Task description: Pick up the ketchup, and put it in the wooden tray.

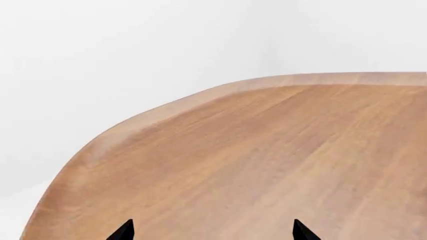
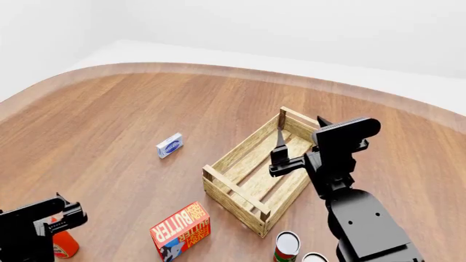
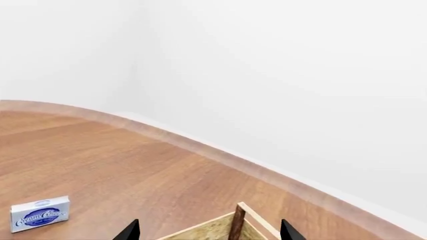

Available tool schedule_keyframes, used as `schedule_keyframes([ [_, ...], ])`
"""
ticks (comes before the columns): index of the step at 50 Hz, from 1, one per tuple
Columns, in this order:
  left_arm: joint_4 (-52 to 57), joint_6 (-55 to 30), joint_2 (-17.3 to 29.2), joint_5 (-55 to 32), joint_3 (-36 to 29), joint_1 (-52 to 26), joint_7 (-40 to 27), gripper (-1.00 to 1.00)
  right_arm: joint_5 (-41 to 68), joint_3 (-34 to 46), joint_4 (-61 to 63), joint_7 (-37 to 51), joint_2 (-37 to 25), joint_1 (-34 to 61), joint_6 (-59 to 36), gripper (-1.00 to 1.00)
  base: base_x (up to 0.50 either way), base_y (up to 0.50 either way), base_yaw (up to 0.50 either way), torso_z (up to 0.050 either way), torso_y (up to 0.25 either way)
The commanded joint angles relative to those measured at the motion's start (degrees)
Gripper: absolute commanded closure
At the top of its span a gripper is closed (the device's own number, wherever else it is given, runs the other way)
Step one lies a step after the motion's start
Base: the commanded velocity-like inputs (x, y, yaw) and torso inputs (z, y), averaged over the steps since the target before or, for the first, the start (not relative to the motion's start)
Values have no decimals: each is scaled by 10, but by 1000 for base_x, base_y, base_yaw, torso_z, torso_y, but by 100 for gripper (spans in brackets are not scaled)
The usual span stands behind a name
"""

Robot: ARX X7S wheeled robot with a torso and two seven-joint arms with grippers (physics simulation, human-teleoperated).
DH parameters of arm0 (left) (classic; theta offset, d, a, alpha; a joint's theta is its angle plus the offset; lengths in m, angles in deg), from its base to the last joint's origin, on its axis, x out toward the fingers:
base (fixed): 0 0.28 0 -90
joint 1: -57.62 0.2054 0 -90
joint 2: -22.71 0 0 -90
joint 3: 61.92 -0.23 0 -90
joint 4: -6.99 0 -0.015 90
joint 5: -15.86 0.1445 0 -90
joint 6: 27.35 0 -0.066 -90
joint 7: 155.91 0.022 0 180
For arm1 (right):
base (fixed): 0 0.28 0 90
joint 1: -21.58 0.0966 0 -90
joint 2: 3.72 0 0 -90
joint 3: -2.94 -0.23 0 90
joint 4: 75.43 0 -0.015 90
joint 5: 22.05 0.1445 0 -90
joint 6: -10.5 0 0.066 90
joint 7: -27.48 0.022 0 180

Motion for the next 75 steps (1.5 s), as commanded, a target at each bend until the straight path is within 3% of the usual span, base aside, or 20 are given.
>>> schedule_keyframes([
  [1, -49, 11, -3, 0, 0, -17, -2, -100, 0, 3, 8, 5, -2, 2, -10, -100, 0, 0, 0, 0, 0],
  [41, -359, 16, -1, -28, 7, -175, 29, -100, 3, 4, 48, 26, -16, -3, -44, -100, 0, 0, 0, 0, 0],
  [42, -364, 14, -1, -30, 8, -177, 32, 100, 3, 3, 49, 27, -17, -4, -44, -100, 0, 0, 0, 0, 0],
  [52, -355, 9, -3, -41, 12, -179, 41, 100, 6, -2, 47, 31, -18, -9, -40, -100, 0, 0, 0, 0, 0],
  [63, -222, -27, -8, -43, -7, -164, 45, 100, 15, -16, 55, 36, -21, -17, -37, -100, 0, 0, 0, 0, 0],
  [75, -97, -145, -9, -14, -112, -276, 86, 100, 29, -46, 63, 38, -33, -8, -34, -100, 0, 0, 0, 0, 0],
])
